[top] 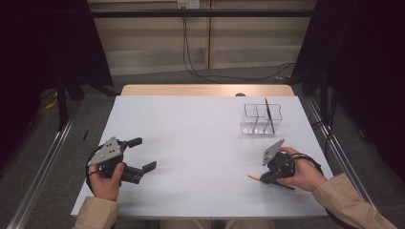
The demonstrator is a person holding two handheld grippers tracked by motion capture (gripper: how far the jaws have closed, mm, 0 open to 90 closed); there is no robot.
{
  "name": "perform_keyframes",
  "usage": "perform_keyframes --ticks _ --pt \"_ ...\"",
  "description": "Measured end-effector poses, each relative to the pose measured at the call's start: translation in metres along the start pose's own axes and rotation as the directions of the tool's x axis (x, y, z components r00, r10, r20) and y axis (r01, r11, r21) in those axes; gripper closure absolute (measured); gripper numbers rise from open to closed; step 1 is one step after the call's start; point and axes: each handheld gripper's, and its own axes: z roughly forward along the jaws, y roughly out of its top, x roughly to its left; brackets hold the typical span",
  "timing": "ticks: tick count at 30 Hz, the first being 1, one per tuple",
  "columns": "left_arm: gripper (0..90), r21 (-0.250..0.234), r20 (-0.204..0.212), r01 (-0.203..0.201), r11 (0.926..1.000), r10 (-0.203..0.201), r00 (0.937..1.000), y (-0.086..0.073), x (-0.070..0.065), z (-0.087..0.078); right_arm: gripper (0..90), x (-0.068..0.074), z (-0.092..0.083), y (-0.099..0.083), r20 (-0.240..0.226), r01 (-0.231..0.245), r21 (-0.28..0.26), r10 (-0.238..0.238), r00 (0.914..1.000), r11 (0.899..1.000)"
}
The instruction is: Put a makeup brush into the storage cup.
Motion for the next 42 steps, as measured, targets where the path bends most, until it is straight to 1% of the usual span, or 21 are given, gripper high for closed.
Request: perform_keyframes --ticks 1,2,5,7,8,13,15,17,18,21,24,25,27,29,31,32,34,35,36,39,42 --pt "1.4 0.001 0.000 -0.005 1.0000 0.005 1.0000 0.000 0.000 0.000 83.5 0.000 0.000 0.000 0.005 0.005 0.002 -0.005 1.0000 1.000" --pt "1.4 0.000 0.003 -0.006 1.0000 0.006 1.0000 0.001 0.000 0.001 83.5 0.001 0.000 0.001 0.008 -0.002 0.006 0.002 1.0000 1.000" --pt "1.4 -0.002 0.007 -0.004 1.0000 0.004 1.0000 0.002 0.000 0.002 83.6 0.002 0.000 0.001 0.019 0.008 0.008 -0.008 0.9998 1.000" --pt "1.4 0.008 0.006 -0.008 0.9999 0.008 1.0000 0.001 -0.001 0.003 83.7 0.003 0.000 0.001 0.023 0.000 0.010 0.000 0.9997 1.000" --pt "1.4 0.009 0.007 -0.008 0.9999 0.008 0.9999 0.001 -0.001 0.002 83.7 0.003 0.000 0.001 0.024 0.005 0.011 -0.005 0.9997 1.000" --pt "1.4 0.008 0.002 -0.010 0.9999 0.010 0.9999 0.001 -0.003 0.000 83.7 0.003 0.000 0.001 0.016 -0.011 0.005 0.011 0.9998 1.000" --pt "1.4 0.010 0.002 -0.012 0.9999 0.012 0.9999 0.000 -0.004 -0.002 83.7 0.002 0.000 0.001 0.016 -0.002 0.002 0.002 0.9999 1.000" --pt "1.4 0.012 -0.005 -0.007 0.9999 0.007 1.0000 -0.001 -0.005 -0.004 83.7 0.002 -0.001 -0.001 0.016 -0.010 -0.008 0.010 0.9998 1.000" --pt "1.4 0.009 -0.005 0.000 1.0000 0.000 1.0000 -0.001 -0.005 -0.005 83.7 0.002 -0.001 -0.002 0.019 -0.009 -0.020 0.009 0.9998 1.000" --pt "1.4 0.005 -0.013 0.000 1.0000 0.000 0.9999 -0.001 -0.005 -0.006 83.7 0.003 -0.003 -0.006 -0.002 -0.036 -0.093 0.036 0.9993 0.995" --pt "1.4 0.005 -0.010 -0.001 1.0000 0.002 0.9999 0.001 -0.005 -0.004 83.7 0.004 -0.006 -0.007 0.011 -0.057 -0.142 0.059 0.9982 0.988" --pt "1.4 0.009 -0.009 -0.006 0.9999 0.006 0.9999 0.001 -0.005 -0.004 83.7 0.004 -0.008 -0.008 0.016 -0.067 -0.162 0.071 0.9974 0.985" --pt "1.4 0.003 -0.010 -0.006 1.0000 0.006 0.9999 0.002 -0.004 -0.003 83.7 0.001 -0.011 -0.009 0.017 -0.079 -0.217 0.084 0.9963 0.973" --pt "1.5 0.003 -0.012 -0.001 1.0000 0.001 0.9999 0.000 -0.004 -0.003 83.7 0.000 -0.014 -0.010 0.028 -0.107 -0.265 0.118 0.9926 0.958" --pt "1.5 0.009 -0.011 0.001 1.0000 -0.001 0.9999 -0.002 -0.004 -0.005 83.7 -0.003 -0.018 -0.012 0.026 -0.135 -0.328 0.151 0.9881 0.935" --pt "1.5 0.010 -0.014 0.002 0.9999 -0.002 0.9999 -0.003 -0.004 -0.006 83.7 -0.004 -0.019 -0.012 0.028 -0.145 -0.351 0.165 0.9859 0.925" --pt "1.5 0.006 -0.018 0.012 0.9999 -0.012 0.9998 -0.004 -0.003 -0.009 83.7 -0.006 -0.022 -0.013 0.035 -0.159 -0.402 0.189 0.9814 0.902" --pt "1.5 0.002 -0.021 0.010 0.9999 -0.010 0.9997 -0.003 -0.003 -0.010 83.7 -0.007 -0.023 -0.013 0.035 -0.167 -0.424 0.200 0.9792 0.890" --pt "1.5 -0.008 -0.023 0.013 0.9999 -0.013 0.9997 -0.003 -0.003 -0.009 83.8 -0.008 -0.024 -0.013 0.039 -0.172 -0.446 0.211 0.9768 0.879" --pt "1.5 -0.003 -0.020 0.006 1.0000 -0.006 0.9998 -0.002 -0.003 -0.010 83.8 -0.008 -0.027 -0.013 0.041 -0.187 -0.496 0.238 0.9705 0.848" --pt "1.5 -0.002 -0.022 0.010 0.9999 -0.010 0.9997 -0.003 -0.003 -0.011 83.8 -0.009 -0.029 -0.012 0.041 -0.198 -0.538 0.261 0.9646 0.819"
